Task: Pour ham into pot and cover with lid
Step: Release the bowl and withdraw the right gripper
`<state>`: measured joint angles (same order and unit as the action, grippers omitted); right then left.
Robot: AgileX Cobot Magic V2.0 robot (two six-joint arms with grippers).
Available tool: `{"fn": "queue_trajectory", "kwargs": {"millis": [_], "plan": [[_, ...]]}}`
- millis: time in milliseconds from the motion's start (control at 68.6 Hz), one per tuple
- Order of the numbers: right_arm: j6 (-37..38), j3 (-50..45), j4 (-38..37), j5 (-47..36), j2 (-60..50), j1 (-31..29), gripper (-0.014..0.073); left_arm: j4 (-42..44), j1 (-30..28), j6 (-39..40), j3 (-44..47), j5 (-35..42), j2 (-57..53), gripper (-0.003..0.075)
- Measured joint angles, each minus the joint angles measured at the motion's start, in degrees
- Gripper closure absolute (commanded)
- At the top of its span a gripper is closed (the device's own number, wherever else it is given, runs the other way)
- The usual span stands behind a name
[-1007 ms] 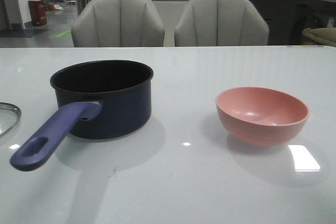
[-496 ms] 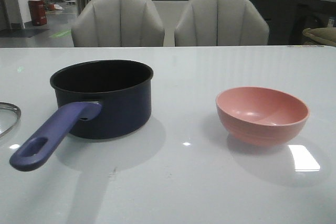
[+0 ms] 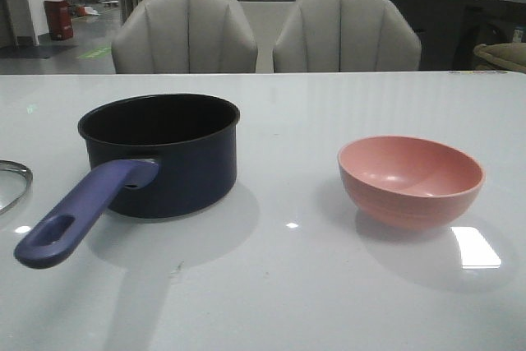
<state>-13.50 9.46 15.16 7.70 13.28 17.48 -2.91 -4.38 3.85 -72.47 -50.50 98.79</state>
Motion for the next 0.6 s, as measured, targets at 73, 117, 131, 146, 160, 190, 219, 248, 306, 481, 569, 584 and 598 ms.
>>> {"fn": "queue_trajectory", "kwargs": {"millis": [73, 117, 131, 146, 160, 190, 219, 248, 306, 481, 569, 584, 598], "plan": [[0.0, 0.0, 0.0, 0.0, 0.0, 0.0, 0.0432, 0.0, 0.0, 0.1, 0.0, -0.2, 1.1, 0.0061], [0.0, 0.0, 0.0, 0.0, 0.0, 0.0, 0.0432, 0.0, 0.0, 0.2, 0.0, -0.3, 1.8, 0.0061], [0.0, 0.0, 0.0, 0.0, 0.0, 0.0, 0.0432, 0.0, 0.0, 0.2, 0.0, -0.3, 2.0, 0.0061], [0.0, 0.0, 0.0, 0.0, 0.0, 0.0, 0.0432, 0.0, 0.0, 0.4, 0.0, -0.3, 2.1, 0.0061], [0.0, 0.0, 0.0, 0.0, 0.0, 0.0, 0.0432, 0.0, 0.0, 0.6, 0.0, -0.3, 2.5, 0.0061], [0.0, 0.0, 0.0, 0.0, 0.0, 0.0, 0.0432, 0.0, 0.0, 0.6, 0.0, -0.3, 2.8, 0.0061], [0.0, 0.0, 0.0, 0.0, 0.0, 0.0, 0.0432, 0.0, 0.0, 0.7, 0.0, -0.3, 2.9, 0.0061], [0.0, 0.0, 0.0, 0.0, 0.0, 0.0, 0.0432, 0.0, -0.1, 0.8, -0.1, -0.3, 3.2, 0.0061], [0.0, 0.0, 0.0, 0.0, 0.0, 0.0, 0.0432, 0.0, -0.2, 0.9, -0.5, -0.3, 3.9, 0.0061], [0.0, 0.0, 0.0, 0.0, 0.0, 0.0, 0.0432, 0.0, -0.3, 1.1, -2.0, -0.4, 6.9, 0.0061], [0.0, 0.0, 0.0, 0.0, 0.0, 0.0, 0.0432, 0.0, -0.3, 1.1, -2.7, -0.5, 8.0, 0.0062], [0.0, 0.0, 0.0, 0.0, 0.0, 0.0, 0.0432, 0.0, -0.3, 1.1, -2.8, -0.5, 8.2, 0.0063], [0.0, 0.0, 0.0, 0.0, 0.0, 0.0, 0.0432, 0.0, -0.3, 1.1, -2.9, -0.7, 8.3, 0.0063]]}}
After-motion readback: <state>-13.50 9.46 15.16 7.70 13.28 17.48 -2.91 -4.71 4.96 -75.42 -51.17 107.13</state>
